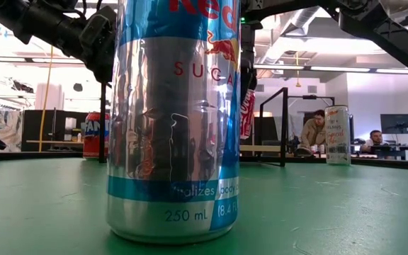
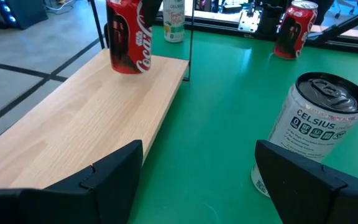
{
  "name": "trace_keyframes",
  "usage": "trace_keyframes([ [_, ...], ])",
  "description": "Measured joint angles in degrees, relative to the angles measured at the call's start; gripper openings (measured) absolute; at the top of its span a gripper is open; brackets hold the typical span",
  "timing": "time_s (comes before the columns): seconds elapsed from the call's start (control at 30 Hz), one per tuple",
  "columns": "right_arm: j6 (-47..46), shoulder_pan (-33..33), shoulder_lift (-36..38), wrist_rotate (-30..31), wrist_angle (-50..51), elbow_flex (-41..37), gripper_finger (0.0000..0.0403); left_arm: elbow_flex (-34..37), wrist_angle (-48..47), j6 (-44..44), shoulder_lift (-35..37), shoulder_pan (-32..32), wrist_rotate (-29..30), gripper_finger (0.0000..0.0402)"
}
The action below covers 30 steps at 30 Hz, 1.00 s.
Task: Place canned beverage on shelf
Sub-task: Put the bottom red soda can on the shelf
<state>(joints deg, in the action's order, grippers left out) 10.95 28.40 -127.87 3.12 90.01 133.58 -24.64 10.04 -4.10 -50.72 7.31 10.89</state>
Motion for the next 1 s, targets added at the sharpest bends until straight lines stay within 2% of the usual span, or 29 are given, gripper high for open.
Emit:
trace_keyframes([
  [0.3, 0.44, -0.74, 0.0, -0.12, -1.74, 0.0, 0.0357, 0.0, 0.12, 0.8, 0.0, 0.0, 0.35, 0.0297],
  [0.53, 8.95, -2.4, 0.02, 2.73, -3.84, 0.0, 0.0357, 0.0, 0.2, 1.0, 0.0, -0.02, 0.46, 0.0297],
  [1.0, 3.67, -2.9, -0.85, 1.45, -2.29, -1.13, 0.0359, 0.0, 0.15, 0.45, 0.0, -0.02, 0.33, 0.0297],
])
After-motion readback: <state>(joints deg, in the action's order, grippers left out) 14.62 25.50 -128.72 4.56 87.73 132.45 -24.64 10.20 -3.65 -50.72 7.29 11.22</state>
